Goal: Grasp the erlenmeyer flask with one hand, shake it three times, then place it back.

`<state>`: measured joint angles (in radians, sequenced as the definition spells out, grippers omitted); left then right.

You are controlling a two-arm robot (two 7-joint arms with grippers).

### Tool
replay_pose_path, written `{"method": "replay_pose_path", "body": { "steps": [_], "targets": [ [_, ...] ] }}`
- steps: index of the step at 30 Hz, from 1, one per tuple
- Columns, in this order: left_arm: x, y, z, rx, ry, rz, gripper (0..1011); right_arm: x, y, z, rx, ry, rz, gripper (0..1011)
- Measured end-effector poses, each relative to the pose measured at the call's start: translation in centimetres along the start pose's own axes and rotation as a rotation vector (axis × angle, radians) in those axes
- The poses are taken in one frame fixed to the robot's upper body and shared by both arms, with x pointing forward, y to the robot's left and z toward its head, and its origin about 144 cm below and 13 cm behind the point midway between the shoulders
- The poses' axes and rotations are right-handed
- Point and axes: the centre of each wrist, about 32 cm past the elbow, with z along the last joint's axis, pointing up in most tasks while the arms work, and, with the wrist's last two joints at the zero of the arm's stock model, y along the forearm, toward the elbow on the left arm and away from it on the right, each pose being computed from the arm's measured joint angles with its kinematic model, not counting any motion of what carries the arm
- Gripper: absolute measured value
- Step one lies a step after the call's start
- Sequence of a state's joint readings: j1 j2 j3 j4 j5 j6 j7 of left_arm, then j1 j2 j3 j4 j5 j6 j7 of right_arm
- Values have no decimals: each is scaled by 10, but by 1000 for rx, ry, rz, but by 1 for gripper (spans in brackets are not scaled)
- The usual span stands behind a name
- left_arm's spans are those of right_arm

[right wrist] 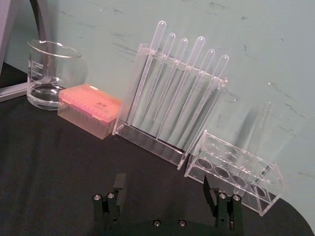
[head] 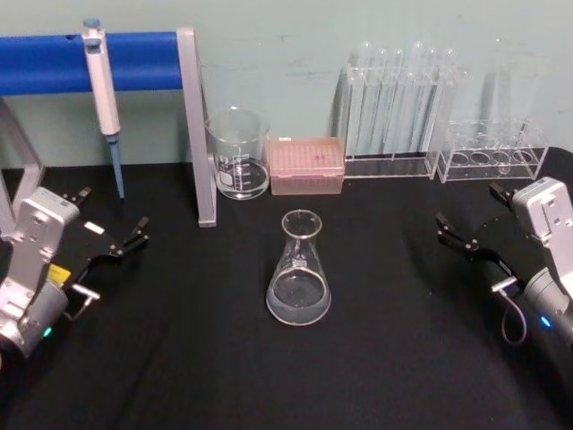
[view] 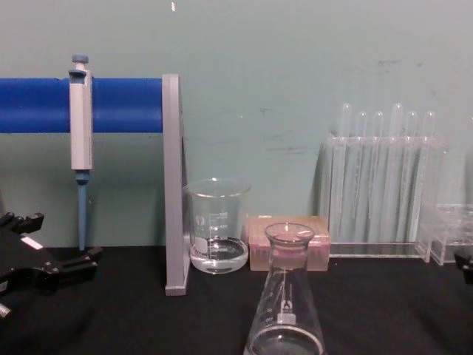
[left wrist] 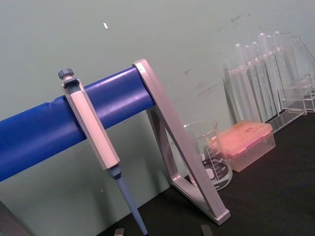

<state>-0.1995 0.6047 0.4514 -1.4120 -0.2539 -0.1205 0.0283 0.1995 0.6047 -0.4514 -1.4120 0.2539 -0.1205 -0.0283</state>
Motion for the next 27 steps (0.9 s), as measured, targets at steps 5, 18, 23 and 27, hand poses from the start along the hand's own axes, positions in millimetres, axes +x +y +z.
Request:
{"method": "replay_pose_path", "body": {
  "steps": [5, 18, 23, 27],
  "targets": [
    [0, 0, 0, 0, 0, 0, 1001, 0, 0, 0, 0, 0, 0, 1003],
    [0, 0, 0, 0, 0, 0, 1001, 0, 0, 0, 0, 0, 0, 1002],
    [0, 0, 0, 0, 0, 0, 1001, 0, 0, 0, 0, 0, 0, 1003],
    [0, 0, 0, 0, 0, 0, 1001, 0, 0, 0, 0, 0, 0, 1003]
  ]
}}
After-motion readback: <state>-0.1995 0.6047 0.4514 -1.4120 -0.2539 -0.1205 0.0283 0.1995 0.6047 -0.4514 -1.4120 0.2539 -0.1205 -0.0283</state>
